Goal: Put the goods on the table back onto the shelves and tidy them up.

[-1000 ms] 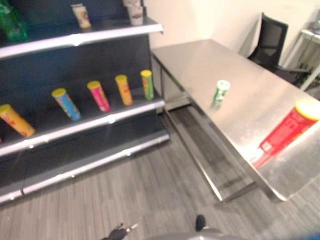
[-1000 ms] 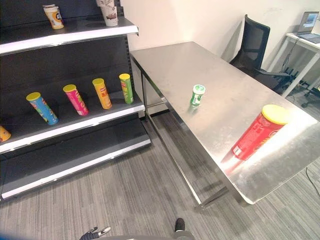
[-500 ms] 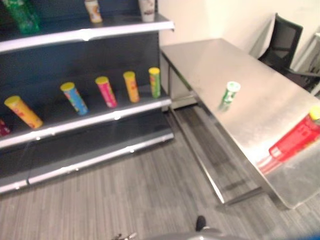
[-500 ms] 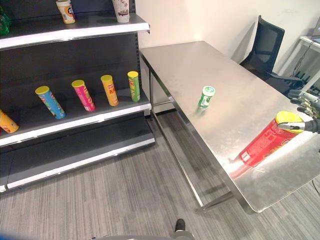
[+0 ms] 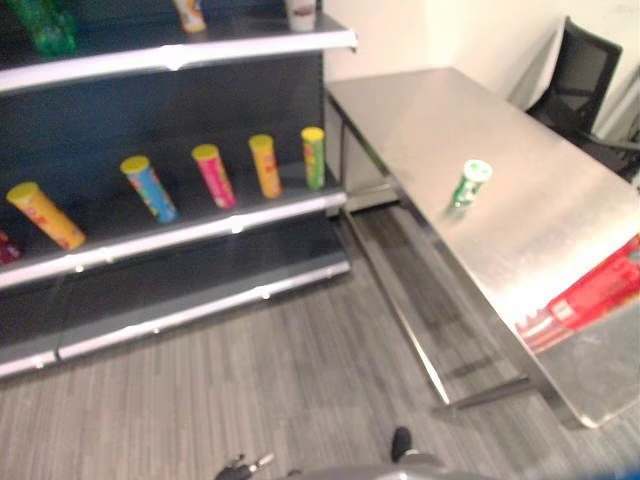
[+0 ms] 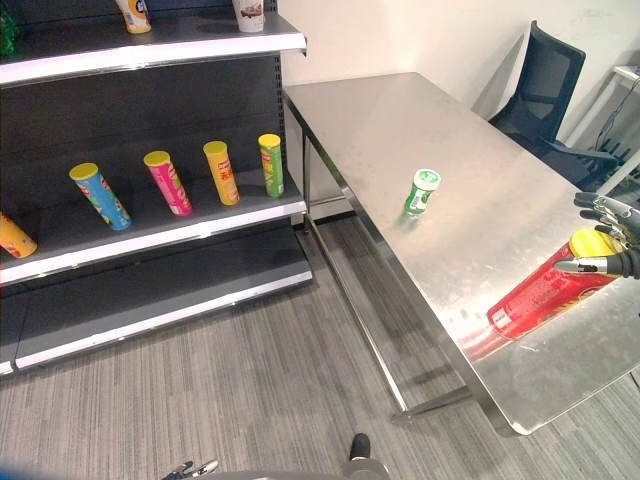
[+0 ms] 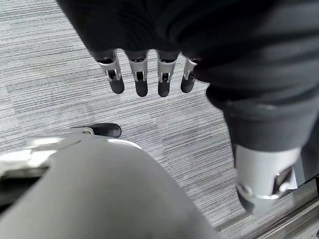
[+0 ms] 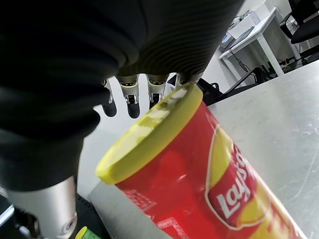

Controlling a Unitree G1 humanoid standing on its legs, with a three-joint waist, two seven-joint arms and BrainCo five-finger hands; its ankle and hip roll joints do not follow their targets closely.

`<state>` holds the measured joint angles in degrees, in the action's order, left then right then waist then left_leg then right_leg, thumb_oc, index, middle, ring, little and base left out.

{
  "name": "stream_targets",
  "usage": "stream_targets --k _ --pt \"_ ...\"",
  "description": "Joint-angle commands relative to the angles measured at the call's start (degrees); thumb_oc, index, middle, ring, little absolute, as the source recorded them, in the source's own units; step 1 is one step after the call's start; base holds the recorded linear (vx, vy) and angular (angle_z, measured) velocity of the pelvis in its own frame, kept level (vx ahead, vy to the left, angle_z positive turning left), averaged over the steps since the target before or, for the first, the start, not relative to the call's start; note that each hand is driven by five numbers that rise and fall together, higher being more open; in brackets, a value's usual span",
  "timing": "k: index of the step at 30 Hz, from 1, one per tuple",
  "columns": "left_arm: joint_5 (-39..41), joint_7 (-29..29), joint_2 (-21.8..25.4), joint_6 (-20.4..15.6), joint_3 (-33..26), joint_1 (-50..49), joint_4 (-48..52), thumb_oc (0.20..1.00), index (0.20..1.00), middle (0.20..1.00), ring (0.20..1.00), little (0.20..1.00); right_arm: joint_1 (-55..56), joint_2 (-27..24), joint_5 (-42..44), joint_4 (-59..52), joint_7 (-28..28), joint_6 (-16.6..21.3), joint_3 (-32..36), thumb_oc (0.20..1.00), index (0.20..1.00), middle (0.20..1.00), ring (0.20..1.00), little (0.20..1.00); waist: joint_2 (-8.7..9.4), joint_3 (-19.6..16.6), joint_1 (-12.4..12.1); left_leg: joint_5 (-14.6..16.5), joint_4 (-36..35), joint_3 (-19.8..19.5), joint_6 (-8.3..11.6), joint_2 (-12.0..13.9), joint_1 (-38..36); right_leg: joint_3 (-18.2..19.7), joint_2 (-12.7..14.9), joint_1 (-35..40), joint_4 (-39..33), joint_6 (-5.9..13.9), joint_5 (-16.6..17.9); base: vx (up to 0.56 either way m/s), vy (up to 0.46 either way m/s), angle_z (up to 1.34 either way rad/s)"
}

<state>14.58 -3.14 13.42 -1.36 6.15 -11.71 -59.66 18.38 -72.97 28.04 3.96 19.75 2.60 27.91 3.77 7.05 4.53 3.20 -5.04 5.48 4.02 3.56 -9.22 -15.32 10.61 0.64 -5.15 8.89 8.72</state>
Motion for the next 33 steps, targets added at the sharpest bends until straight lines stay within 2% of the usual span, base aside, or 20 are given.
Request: stream_targets --k 1,9,17,18,19,21,27,33 --pt "-1.3 -0.6 1.6 -1.2 0.2 3.1 -0.4 1.0 1.0 1.0 1.0 1.0 -2.2 -4.3 -7.4 2.3 -1.2 1.6 0.8 1.0 1.0 1.0 1.0 1.0 2.76 1.0 -1.7 -3.4 0.0 2.4 3.93 2.4 1.3 -1.0 5.5 2.9 1.6 6.11 1.5 0.0 0.0 0.0" --pt "-1.2 -0.5 1.9 -1.3 0.3 3.1 -0.2 1.0 1.0 1.0 1.0 1.0 -2.1 -3.7 -7.7 3.2 -0.5 1.2 -0.8 1.0 1.0 1.0 1.0 1.0 2.77 1.2 -1.8 -3.5 0.0 2.3 3.93 2.4 1.5 -1.0 5.6 2.9 1.5 6.11 1.5 0.0 0.0 0.0" --pt "-1.0 -0.7 2.2 -1.2 0.7 3.0 0.5 1.0 1.0 1.0 1.0 1.0 -4.5 -0.8 -7.2 4.3 0.1 0.5 -5.1 1.0 1.0 1.0 1.0 1.0 2.55 1.4 -2.1 -3.4 0.0 2.5 3.78 2.4 1.3 -0.8 5.5 2.9 1.6 6.11 1.4 0.0 0.0 0.0" --pt "-1.0 -0.7 2.2 -1.2 0.7 2.9 0.5 1.0 1.0 1.0 1.0 1.0 -5.0 -0.7 -7.4 4.4 0.4 0.4 -6.0 0.959 0.959 0.959 0.959 0.959 2.57 1.5 -2.1 -3.4 0.0 2.5 3.75 2.4 1.2 -0.8 5.5 2.9 1.5 6.11 1.4 0.0 0.0 0.0" --pt "-1.2 -0.8 2.3 -1.1 0.8 3.0 0.2 1.0 1.0 1.0 1.0 1.0 -5.5 -0.6 -7.8 4.8 0.7 0.3 -7.2 0.865 0.865 0.865 0.865 0.865 2.55 1.5 -2.3 -3.4 0.0 2.6 3.74 2.4 1.2 -0.8 5.4 2.9 1.5 6.11 1.4 0.0 0.0 0.0" --pt "-1.0 -0.8 2.5 -1.1 0.7 3.3 0.1 1.0 1.0 1.0 1.0 1.0 -7.7 0.0 -8.4 5.8 0.4 0.3 -10.1 0.2 0.2 0.2 0.2 0.2 2.69 1.6 -2.4 -3.3 0.0 2.7 3.69 2.4 1.0 -0.8 5.4 2.9 1.5 6.11 1.4 0.0 0.0 0.0" --pt "-0.4 -0.4 2.9 -0.9 -0.3 3.4 -0.5 1.0 1.0 1.0 1.0 1.0 -11.5 2.1 -8.5 6.7 -1.3 0.3 -12.1 0.2 0.2 0.2 0.2 0.2 3.11 1.7 -3.0 -3.3 0.0 2.6 3.53 2.4 1.0 -0.5 5.4 2.6 1.5 6.11 1.7 0.0 0.0 0.0" --pt "0.6 0.5 3.0 -1.2 -2.0 3.0 0.8 1.0 1.0 1.0 1.0 1.0 -22.0 7.6 -5.0 2.6 -10.7 4.1 -8.0 0.2 0.2 0.2 0.2 0.2 3.07 2.0 -4.2 -2.6 0.0 1.9 1.97 0.9 1.2 1.5 6.4 -0.1 2.7 6.11 3.9 -0.03 0.021 -0.17"
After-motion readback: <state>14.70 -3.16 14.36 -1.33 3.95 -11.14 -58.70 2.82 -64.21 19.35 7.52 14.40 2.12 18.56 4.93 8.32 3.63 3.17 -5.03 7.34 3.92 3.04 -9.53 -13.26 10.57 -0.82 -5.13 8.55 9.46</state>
